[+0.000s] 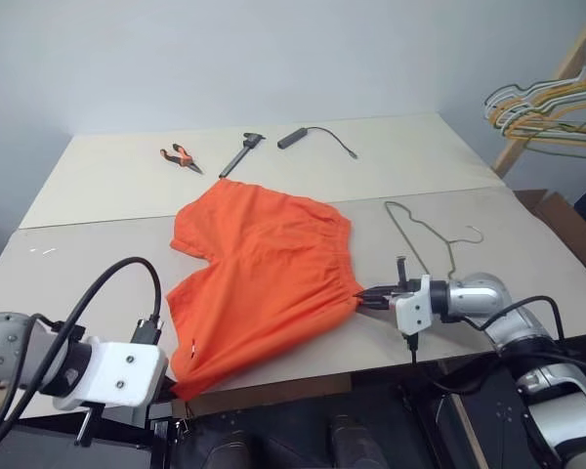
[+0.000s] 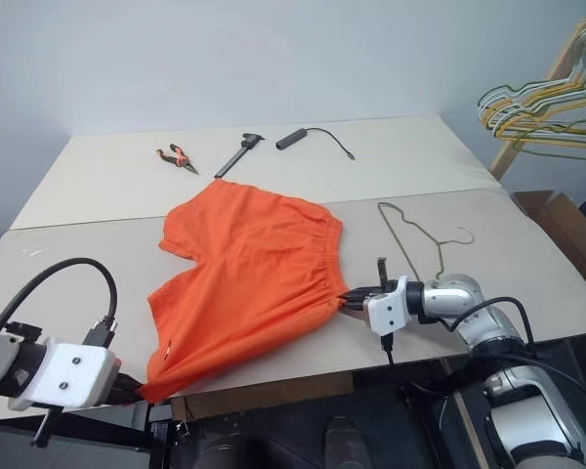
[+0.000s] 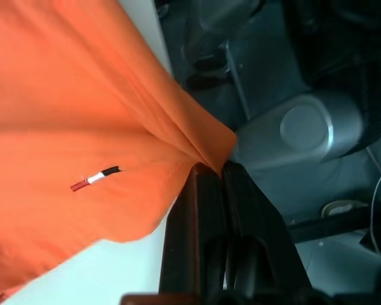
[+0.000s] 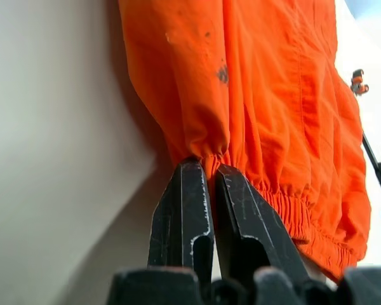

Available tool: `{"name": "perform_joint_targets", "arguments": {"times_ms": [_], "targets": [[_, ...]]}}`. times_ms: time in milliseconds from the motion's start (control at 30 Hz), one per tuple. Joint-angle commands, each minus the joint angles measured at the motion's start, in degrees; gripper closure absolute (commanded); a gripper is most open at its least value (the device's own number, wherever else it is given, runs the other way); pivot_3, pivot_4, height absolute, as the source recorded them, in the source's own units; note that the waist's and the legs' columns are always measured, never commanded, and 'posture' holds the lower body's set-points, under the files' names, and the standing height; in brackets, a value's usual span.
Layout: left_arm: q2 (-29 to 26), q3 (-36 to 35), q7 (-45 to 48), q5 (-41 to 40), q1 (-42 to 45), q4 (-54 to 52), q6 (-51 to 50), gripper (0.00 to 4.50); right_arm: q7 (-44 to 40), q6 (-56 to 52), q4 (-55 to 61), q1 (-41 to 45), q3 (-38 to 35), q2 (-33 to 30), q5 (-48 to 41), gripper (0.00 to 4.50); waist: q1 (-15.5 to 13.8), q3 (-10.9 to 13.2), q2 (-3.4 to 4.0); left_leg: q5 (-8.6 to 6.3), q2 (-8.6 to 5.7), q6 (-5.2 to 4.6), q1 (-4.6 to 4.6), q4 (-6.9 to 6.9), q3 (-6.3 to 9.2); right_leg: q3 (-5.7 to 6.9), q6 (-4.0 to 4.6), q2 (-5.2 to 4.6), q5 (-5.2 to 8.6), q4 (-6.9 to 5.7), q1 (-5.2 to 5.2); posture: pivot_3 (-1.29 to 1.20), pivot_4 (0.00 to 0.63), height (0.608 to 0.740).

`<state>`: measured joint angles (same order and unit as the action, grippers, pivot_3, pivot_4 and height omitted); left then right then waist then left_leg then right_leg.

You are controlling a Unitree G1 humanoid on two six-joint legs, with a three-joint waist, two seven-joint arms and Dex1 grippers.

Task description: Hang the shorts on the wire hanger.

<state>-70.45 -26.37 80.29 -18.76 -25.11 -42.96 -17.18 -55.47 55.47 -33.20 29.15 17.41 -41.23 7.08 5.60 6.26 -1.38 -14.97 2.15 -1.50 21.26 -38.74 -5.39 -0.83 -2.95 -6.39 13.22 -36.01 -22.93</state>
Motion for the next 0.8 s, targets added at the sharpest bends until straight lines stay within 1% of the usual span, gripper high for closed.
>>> {"name": "perform_joint_targets", "arguments": {"times_ms": [33, 67, 100, 400, 467, 500, 700, 733, 800], "targets": [[1.13, -2.75, 1.90, 0.37, -1.62, -2.23, 0.00, 4.48, -0.14, -1.72, 5.98, -1.85, -1.25, -1.66, -3.43, 4.50, -0.19, 0.04, -0.02, 0.00, 0.01, 0.00, 0.00, 0.00, 0.01, 0.00, 0.06, 0.00, 0.04, 0.00, 0.01, -0.07, 0.128, 0.740], [1.44, -2.91, 2.24, 0.72, -2.14, -2.52, 0.05, 4.48, -0.07, -2.08, 7.02, -2.53, -1.29, -1.92, -3.62, 4.50, -0.23, 0.06, -0.04, 0.00, 0.02, 0.00, -0.01, -0.01, 0.00, 0.00, 0.14, 0.01, 0.08, 0.00, 0.01, -0.07, 0.131, 0.740], [1.63, -2.87, 2.36, 1.40, -2.52, -2.67, 0.41, 4.48, 0.02, -2.49, 7.77, -3.01, -1.34, -2.09, -3.71, 4.50, -0.29, 0.09, -0.05, 0.00, 0.02, 0.00, -0.01, -0.01, 0.01, 0.00, 0.42, 0.02, 0.24, 0.00, 0.01, -0.07, 0.131, 0.740], [2.06, -2.27, 2.63, 2.46, -2.52, -4.13, -0.48, 4.48, -0.77, -8.19, 16.69, -8.55, -1.83, -4.54, -6.24, 4.50, -0.94, 0.41, -0.15, 0.00, 0.03, -0.01, -0.01, -0.02, 0.01, -0.02, 0.47, 0.03, 0.30, 0.01, -0.01, -0.08, 0.134, 0.740], [1.66, -2.34, 3.37, 1.89, -2.24, -4.48, -0.73, 4.05, -1.59, -10.37, 19.46, -10.51, -1.86, -5.51, -7.59, 3.85, -1.35, 0.45, -0.16, -0.01, 0.04, -0.01, 0.00, -0.02, 0.00, -0.03, 0.47, 0.04, 0.31, 0.01, -0.04, -0.08, 0.133, 0.740], [1.52, -2.54, 3.92, 1.39, -2.21, -4.66, -0.93, 3.86, -1.92, -11.17, 20.63, -11.33, -1.86, -5.95, -8.05, 3.61, -1.53, 0.46, -0.17, -0.01, 0.04, -0.01, 0.00, -0.02, 0.00, -0.03, 0.47, 0.04, 0.31, 0.01, -0.05, -0.08, 0.132, 0.740], [2.28, -4.53, 7.48, 0.28, -2.38, -3.34, 0.78, 2.00, -2.48, -14.84, 26.68, -15.51, -3.31, -8.66, -10.07, 1.55, -1.76, 0.48, -0.20, -0.02, 0.06, -0.01, 0.02, -0.02, -0.03, -0.02, 0.47, 0.04, 0.32, 0.02, -0.08, -0.08, 0.128, 0.740], [2.32, -5.11, 8.22, -0.18, -2.10, -2.76, 1.02, 1.63, -2.51, -15.33, 27.54, -16.23, -3.78, -9.29, -10.54, 1.18, -1.77, 0.48, -0.20, -0.02, 0.06, -0.01, 0.02, -0.03, -0.05, -0.03, 0.47, 0.04, 0.32, 0.02, -0.09, -0.08, 0.128, 0.740], [2.27, -6.45, 9.64, -2.07, -1.28, -1.69, 0.49, 1.07, -2.62, -16.14, 29.07, -17.80, -4.94, -10.69, -11.24, 0.53, -1.89, 0.49, -0.21, -0.02, 0.07, -0.01, 0.02, -0.03, -0.04, -0.02, 0.47, 0.05, 0.33, 0.01, -0.09, -0.07, 0.127, 0.740]]}}
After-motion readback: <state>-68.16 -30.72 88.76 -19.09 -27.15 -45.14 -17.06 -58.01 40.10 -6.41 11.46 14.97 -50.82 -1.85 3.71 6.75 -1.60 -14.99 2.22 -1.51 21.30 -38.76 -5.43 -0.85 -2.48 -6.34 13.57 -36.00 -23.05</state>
